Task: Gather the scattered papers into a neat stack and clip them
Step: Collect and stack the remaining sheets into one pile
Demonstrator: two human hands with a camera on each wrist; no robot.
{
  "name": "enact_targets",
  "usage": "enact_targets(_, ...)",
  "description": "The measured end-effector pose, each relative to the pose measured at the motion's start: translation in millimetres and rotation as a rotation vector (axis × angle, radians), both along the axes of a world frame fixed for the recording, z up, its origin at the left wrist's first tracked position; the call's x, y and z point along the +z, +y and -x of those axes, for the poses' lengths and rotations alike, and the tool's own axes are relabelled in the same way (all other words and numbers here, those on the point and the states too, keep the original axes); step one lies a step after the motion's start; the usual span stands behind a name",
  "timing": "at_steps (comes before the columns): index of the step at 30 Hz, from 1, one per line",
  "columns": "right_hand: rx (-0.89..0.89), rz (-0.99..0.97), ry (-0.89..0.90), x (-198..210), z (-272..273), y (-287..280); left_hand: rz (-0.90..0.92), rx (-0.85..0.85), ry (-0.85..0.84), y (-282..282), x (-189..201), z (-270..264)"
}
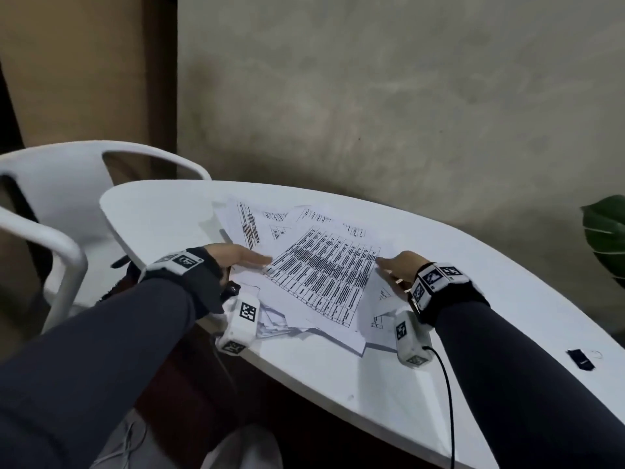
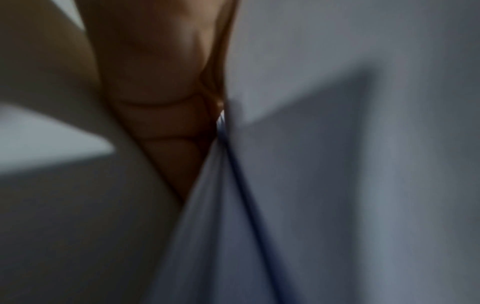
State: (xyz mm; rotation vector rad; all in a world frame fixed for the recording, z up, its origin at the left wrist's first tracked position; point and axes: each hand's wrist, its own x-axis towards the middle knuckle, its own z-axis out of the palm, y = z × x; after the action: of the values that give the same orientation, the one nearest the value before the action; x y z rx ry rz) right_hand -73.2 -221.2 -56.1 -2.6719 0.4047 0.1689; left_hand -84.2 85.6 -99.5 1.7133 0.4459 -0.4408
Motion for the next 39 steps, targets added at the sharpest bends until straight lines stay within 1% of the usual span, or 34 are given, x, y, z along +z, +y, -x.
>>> enact_targets(1,0.036,0.041,0.004,0,-2,2,0.017,0.021,-0.016,2,-6,-9)
enact_targets(3,0.113,0.148,0.057,-3,-5,10,0.049,0.044,-0.059,-4,5,-3)
enact_targets(5,0.186,0.157,0.054,-3,-9,20,0.064,0.094,-0.113,-7,8,-4)
enact_targets(7,0.236,0.172,0.022,-1,-11,28,0.009,0.076,-0.096,-6,6,-6)
enact_targets(9,0.217,0.155,-0.017,-1,-12,33,-0.052,0.015,-0.080,-2,3,-5)
enact_targets(11,0.156,0.132,-0.064,-1,-13,31,-0.093,-0.018,-0.045,0,8,4)
enact_targets(12,0.118,0.152,-0.075,-1,-12,31,-0.067,-0.009,-0.022,0,8,7)
enact_targets(14,0.073,0.218,-0.075,-3,-12,26,0.060,-0.052,0.009,0,7,3)
enact_targets(15,0.085,0.254,-0.056,-6,-12,25,0.101,-0.040,0.011,2,3,-4)
enact_targets(16,0.120,0.277,-0.021,-7,-12,25,0.128,-0.018,0.007,9,-12,-23)
enact_targets(17,0.165,0.294,0.000,-9,-14,25,0.154,0.007,-0.009,18,-41,-57)
enact_targets(18,0.207,0.286,0.018,-11,-15,26,0.162,0.015,-0.014,23,-60,-76)
enact_targets(20,0.253,0.199,0.033,-12,-14,28,0.181,0.029,0.003,16,-45,-59)
enact_targets(22,0.279,0.160,0.024,-11,-12,31,0.153,0.039,-0.027,0,-5,-16)
enact_targets(23,0.300,0.164,0.023,-11,-13,33,0.130,0.038,-0.060,-4,4,-6)
enact_targets(25,0.333,0.170,0.046,-8,-12,35,0.101,0.011,-0.143,-7,4,-5)
enact_targets(26,0.318,0.145,0.045,-5,-12,35,0.104,0.001,-0.190,-9,7,-1)
enact_targets(27,0.278,0.082,0.004,-2,-13,32,0.122,0.015,-0.247,-10,10,3)
enact_targets(29,0.159,-0.122,-0.135,5,-13,23,0.164,0.005,-0.318,-12,16,7)
enact_targets(31,0.068,-0.375,-0.220,12,-10,11,0.235,-0.075,-0.394,-10,27,9)
enact_targets(33,0.070,-0.656,-0.216,21,2,5,0.309,-0.128,-0.480,-10,38,3)
enact_targets(35,0.138,-0.885,-0.237,35,10,-4,0.316,-0.172,-0.535,-14,62,-1)
enact_targets(37,0.163,-0.981,-0.361,53,21,-9,0.295,-0.234,-0.597,-23,85,-3)
enact_targets(39,0.136,-1.003,-0.523,70,27,-17,0.258,-0.267,-0.659,-34,107,-4)
